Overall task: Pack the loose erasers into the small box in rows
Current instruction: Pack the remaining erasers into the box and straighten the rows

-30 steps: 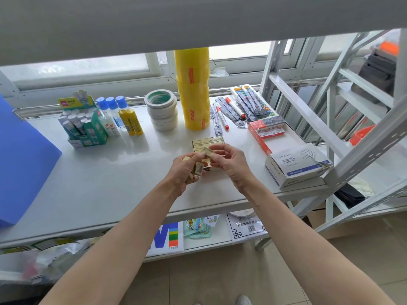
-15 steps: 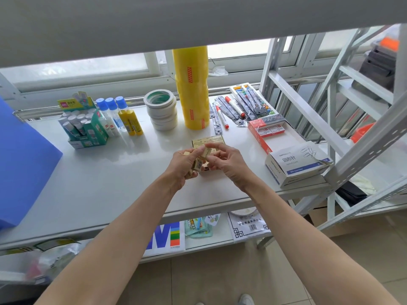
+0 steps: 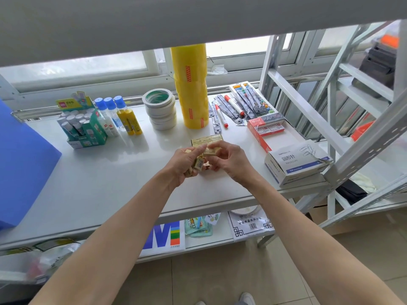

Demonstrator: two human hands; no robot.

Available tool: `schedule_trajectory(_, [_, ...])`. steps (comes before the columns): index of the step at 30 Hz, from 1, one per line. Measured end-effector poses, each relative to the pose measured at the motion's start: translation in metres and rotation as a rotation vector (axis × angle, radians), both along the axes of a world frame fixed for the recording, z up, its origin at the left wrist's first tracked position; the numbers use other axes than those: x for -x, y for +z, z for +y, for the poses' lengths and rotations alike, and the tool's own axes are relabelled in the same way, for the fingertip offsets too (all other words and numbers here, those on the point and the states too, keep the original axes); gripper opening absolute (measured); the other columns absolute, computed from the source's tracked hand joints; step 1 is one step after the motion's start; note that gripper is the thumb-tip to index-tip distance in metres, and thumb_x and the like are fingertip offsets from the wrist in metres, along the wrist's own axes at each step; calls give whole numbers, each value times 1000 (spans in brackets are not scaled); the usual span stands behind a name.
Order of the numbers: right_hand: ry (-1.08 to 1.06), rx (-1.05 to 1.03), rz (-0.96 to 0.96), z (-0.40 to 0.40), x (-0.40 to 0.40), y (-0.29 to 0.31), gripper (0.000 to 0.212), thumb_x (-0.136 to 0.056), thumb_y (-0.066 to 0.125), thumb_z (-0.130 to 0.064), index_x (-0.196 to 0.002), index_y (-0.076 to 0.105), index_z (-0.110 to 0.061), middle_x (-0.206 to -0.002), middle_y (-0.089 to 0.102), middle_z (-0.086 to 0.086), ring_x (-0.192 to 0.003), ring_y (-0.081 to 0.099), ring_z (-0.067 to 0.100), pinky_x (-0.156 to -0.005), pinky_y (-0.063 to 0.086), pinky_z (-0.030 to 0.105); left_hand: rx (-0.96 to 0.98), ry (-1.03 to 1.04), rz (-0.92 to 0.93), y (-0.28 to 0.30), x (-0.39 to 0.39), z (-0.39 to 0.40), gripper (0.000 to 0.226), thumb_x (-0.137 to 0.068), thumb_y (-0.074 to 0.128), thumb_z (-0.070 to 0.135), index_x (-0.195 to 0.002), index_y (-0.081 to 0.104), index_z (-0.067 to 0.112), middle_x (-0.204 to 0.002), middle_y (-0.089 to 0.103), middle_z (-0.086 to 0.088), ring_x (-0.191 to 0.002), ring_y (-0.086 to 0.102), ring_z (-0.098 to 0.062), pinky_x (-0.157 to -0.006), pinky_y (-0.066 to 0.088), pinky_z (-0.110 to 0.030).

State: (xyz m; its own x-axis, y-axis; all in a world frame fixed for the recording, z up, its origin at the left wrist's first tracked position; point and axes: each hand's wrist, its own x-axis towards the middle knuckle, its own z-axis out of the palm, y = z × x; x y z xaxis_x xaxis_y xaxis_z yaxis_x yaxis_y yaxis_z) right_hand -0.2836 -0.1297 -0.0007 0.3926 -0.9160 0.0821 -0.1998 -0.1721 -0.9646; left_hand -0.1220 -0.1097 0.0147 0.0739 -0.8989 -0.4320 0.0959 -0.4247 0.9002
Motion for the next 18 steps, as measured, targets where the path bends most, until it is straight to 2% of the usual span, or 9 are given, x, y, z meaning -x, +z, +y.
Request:
schedule_trajectory(3, [-107, 111, 140, -7, 4, -5, 22, -81, 76, -20, -101, 68, -19, -73, 63, -2, -62, 62, 11, -67, 54, 29, 21, 90, -108, 2, 2, -2, 30, -87, 69, 40, -86, 67, 10, -68, 64, -5, -48, 56, -14, -42, 36, -19])
schedule_trajectory(6, [-264, 281, 313, -17, 13, -8, 24, -80, 77, -23, -103, 70, -16, -90, 54, 0, -67, 55, 11, -70, 46, 20, 49, 190, -271, -7, -5, -4, 28, -86, 71, 36, -91, 65, 9, -71, 63, -5, -52, 55, -17, -44, 37, -21])
schedule_trajectory(10, [-266, 291, 476, -36, 18, -6, 28, -81, 75, -19, -108, 70, -12, -99, 50, 2, -74, 53, 12, -81, 48, 27, 55, 188, -468, -21, -13, -2, 14, -82, 73, 28, -84, 67, 16, -83, 63, -4, -55, 58, -18, -45, 39, -22])
schedule_trajectory(12, [-218, 307, 548, -44, 16, -6, 30, -82, 74, -16, -111, 70, -11, -100, 50, 1, -78, 53, 12, -86, 48, 29, 65, 179, -526, -26, -12, -1, 9, -80, 73, 26, -79, 67, 20, -78, 66, -5, -53, 58, -18, -47, 44, -25])
schedule_trajectory(15, [-146, 306, 637, -50, 12, -7, 29, -84, 72, -16, -112, 70, -13, -104, 52, 5, -81, 56, 16, -88, 48, 31, 79, 160, -603, -33, -11, -1, 6, -77, 74, 27, -78, 68, 24, -68, 69, -5, -52, 60, -18, -63, 55, -36])
schedule_trajectory(18, [-104, 298, 675, -52, 12, -9, 28, -85, 68, -14, -114, 69, -12, -107, 54, 7, -86, 58, 19, -86, 46, 31, 90, 148, -634, -36, -11, -2, 7, -76, 74, 27, -78, 68, 24, -69, 71, -4, -52, 61, -18, -66, 57, -36])
